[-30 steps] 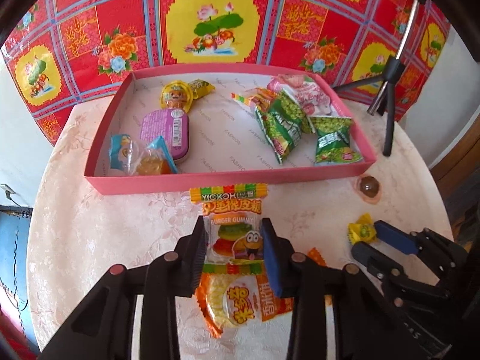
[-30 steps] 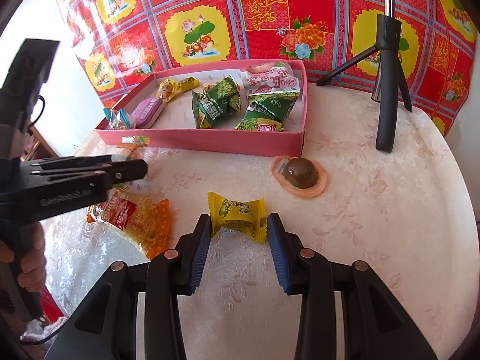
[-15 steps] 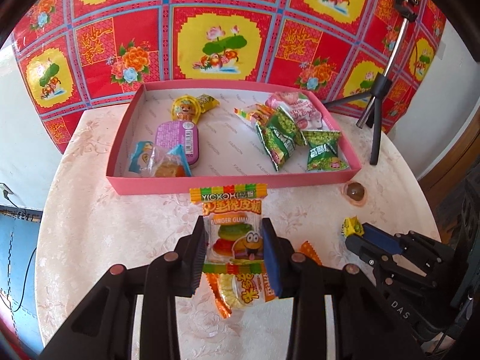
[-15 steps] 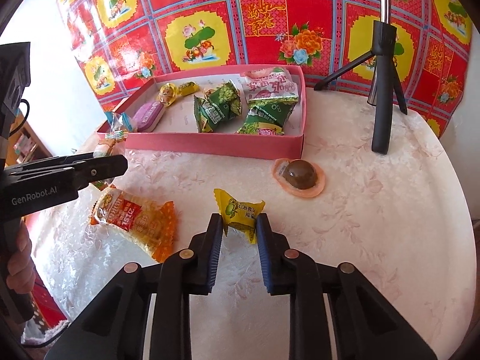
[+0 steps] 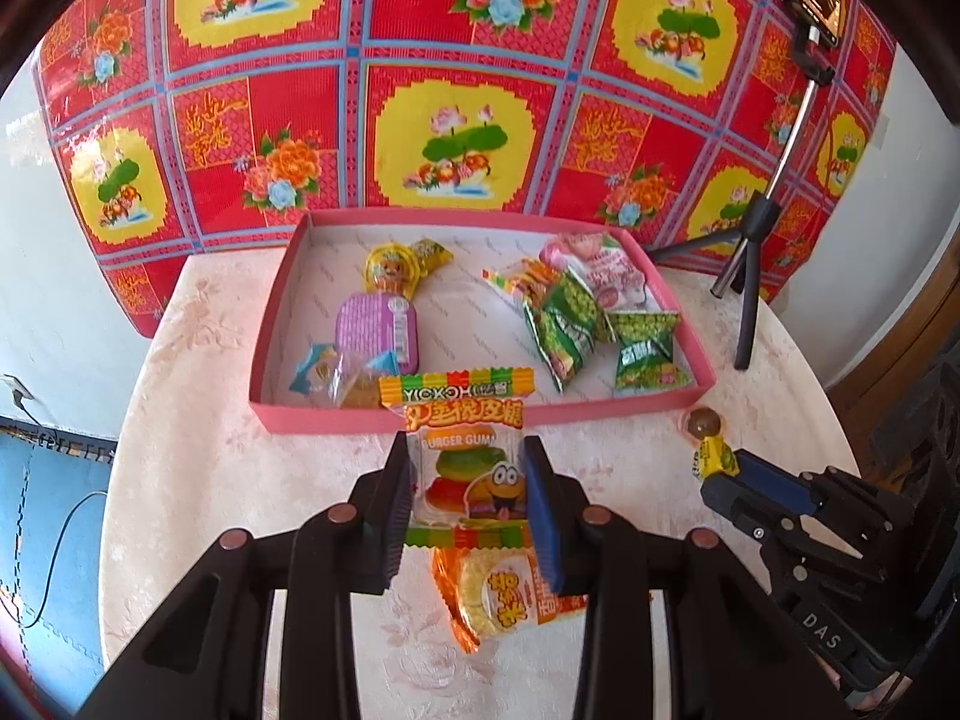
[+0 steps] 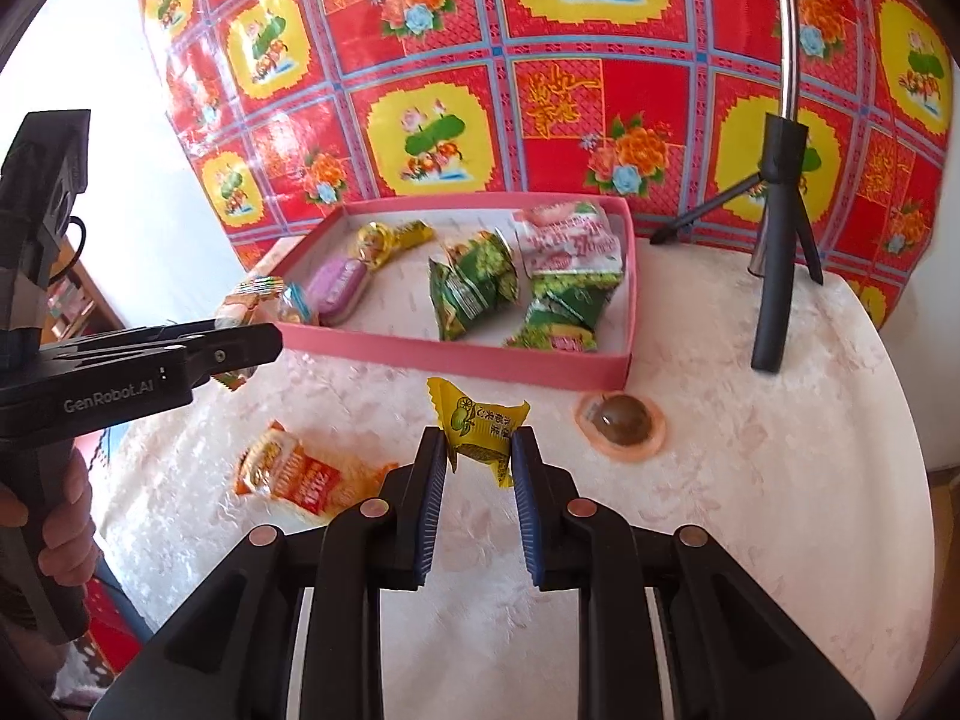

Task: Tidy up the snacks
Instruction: 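Carry the gummy bag and yellow candy into the pink box and open both grippers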

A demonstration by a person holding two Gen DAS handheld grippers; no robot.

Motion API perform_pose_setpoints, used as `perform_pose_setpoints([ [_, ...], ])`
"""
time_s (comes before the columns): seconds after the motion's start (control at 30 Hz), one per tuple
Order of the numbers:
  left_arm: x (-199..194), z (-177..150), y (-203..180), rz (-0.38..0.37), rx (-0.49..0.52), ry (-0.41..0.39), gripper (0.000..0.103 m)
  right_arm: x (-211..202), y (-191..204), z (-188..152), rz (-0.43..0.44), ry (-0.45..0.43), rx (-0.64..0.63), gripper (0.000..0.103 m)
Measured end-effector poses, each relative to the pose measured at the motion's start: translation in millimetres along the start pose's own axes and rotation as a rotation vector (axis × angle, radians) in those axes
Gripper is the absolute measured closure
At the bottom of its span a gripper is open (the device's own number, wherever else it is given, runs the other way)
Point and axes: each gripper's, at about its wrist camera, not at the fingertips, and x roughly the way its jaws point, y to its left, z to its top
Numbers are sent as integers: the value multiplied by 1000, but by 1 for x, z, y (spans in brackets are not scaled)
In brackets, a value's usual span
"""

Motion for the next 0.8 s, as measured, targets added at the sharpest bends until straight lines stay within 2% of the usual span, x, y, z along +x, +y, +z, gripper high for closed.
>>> perform_pose_setpoints([
  [0.47, 9, 33, 0, 25, 17, -43, 67, 12, 14, 45, 68, -27, -15, 80],
  [0.8, 37, 52, 5, 23, 7, -31, 67, 42, 21, 76, 82, -16, -16, 80],
])
